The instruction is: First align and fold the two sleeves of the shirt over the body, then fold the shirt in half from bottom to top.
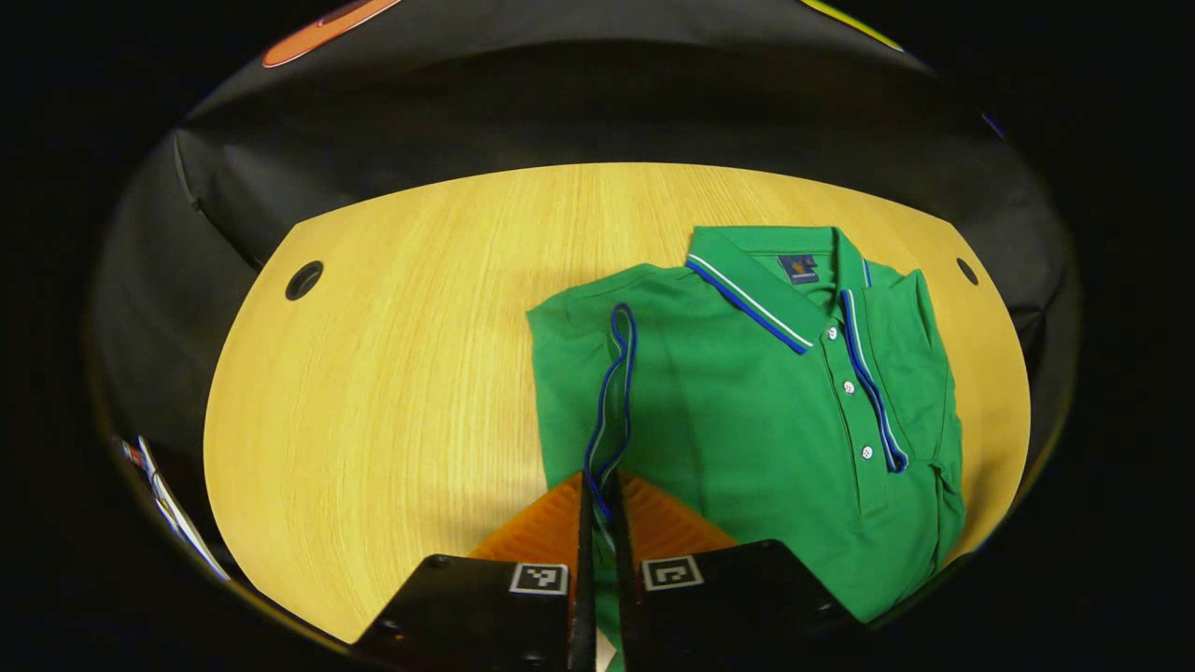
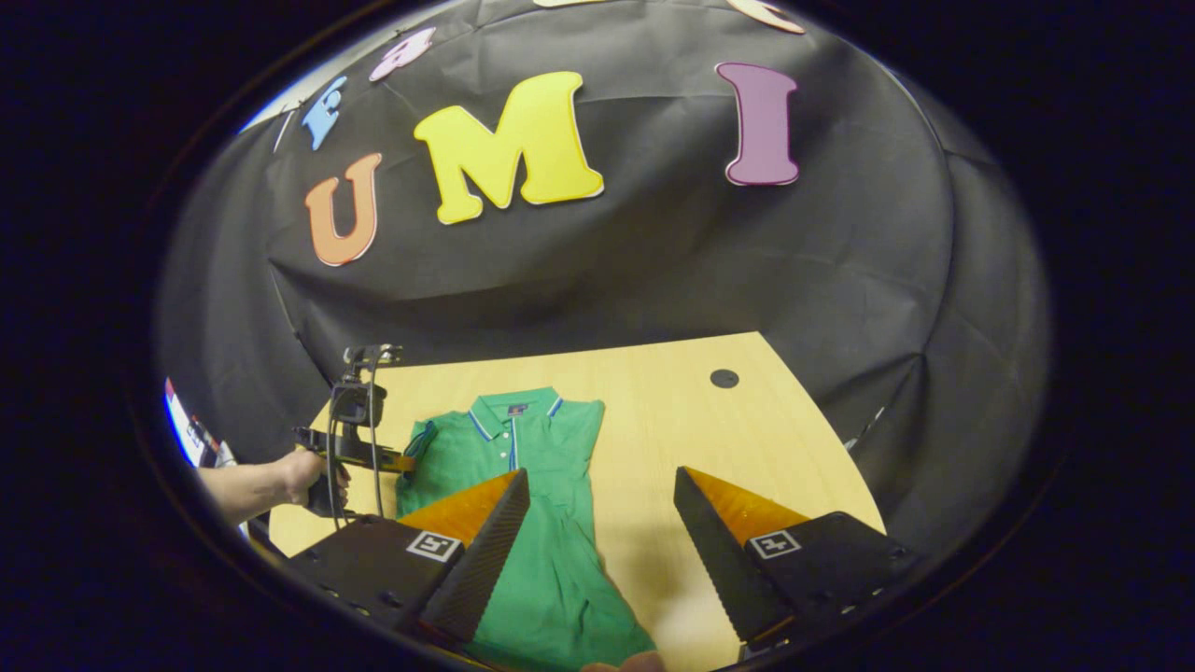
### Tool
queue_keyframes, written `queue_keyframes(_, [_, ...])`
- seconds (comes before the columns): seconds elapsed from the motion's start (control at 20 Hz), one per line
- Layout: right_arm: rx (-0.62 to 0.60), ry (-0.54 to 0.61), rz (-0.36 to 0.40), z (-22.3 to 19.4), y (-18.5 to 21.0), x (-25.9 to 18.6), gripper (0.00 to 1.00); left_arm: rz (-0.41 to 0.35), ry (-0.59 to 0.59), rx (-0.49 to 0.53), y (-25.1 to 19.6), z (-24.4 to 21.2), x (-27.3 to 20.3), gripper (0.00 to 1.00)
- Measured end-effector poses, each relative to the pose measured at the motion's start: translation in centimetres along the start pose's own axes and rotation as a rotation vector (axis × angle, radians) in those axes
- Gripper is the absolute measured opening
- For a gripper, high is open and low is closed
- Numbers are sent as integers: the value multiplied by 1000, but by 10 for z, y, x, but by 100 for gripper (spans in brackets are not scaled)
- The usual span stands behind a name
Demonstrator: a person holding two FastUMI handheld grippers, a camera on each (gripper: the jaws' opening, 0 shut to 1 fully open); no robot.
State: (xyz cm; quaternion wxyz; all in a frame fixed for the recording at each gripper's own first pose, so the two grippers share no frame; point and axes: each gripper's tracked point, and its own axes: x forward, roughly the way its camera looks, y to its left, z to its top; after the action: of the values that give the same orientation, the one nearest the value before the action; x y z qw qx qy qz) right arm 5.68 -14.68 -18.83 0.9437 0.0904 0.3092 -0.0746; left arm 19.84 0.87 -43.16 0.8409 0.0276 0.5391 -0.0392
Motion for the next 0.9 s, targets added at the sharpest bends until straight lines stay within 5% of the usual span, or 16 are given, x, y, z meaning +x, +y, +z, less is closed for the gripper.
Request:
queue_keyframes(0.15, [-1,8,5,-3,3,0,96,-60,1,-59,-2,3,-6,6])
queue_keyframes(0.4, [6,-6,24,-1,9,-5,100,-90,-102,-154,-5,37,-42,6])
queue_keyframes(0.9, [30,-59,0,3,-6,-33,96,-166,-147,-73,-104,70,-76,6])
